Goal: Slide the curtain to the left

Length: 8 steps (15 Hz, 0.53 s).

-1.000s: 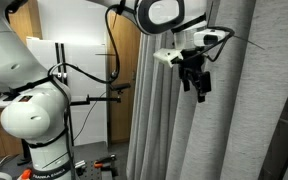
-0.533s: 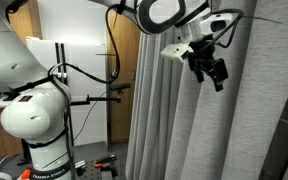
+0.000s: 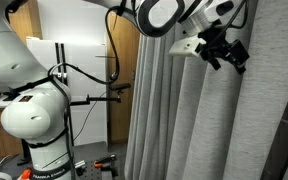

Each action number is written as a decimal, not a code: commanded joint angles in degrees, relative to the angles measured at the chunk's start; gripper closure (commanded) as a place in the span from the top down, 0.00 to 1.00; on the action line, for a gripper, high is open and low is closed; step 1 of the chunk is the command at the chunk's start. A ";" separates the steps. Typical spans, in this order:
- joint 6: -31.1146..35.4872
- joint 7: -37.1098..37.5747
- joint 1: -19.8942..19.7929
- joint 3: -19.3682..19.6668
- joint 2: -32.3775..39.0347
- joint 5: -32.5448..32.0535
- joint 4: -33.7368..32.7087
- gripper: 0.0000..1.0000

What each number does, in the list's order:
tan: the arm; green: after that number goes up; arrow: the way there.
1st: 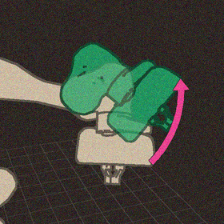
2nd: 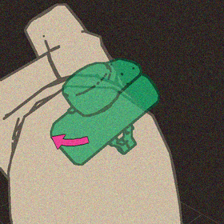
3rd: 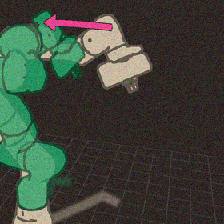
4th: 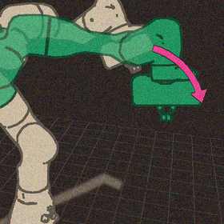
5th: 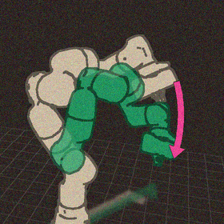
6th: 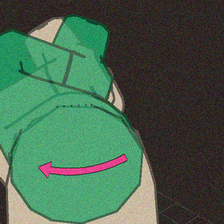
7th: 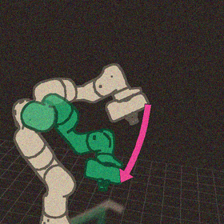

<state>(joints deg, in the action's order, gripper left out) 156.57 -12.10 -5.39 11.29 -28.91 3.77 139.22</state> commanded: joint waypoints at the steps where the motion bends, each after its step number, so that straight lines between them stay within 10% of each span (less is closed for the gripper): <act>1: 7.80 -2.97 2.18 2.18 -0.17 0.20 2.02 1.00; 8: 26.11 -7.42 7.15 6.19 1.33 0.44 5.78 1.00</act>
<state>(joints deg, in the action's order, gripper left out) 176.28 -16.99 -1.27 15.00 -28.28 3.81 144.06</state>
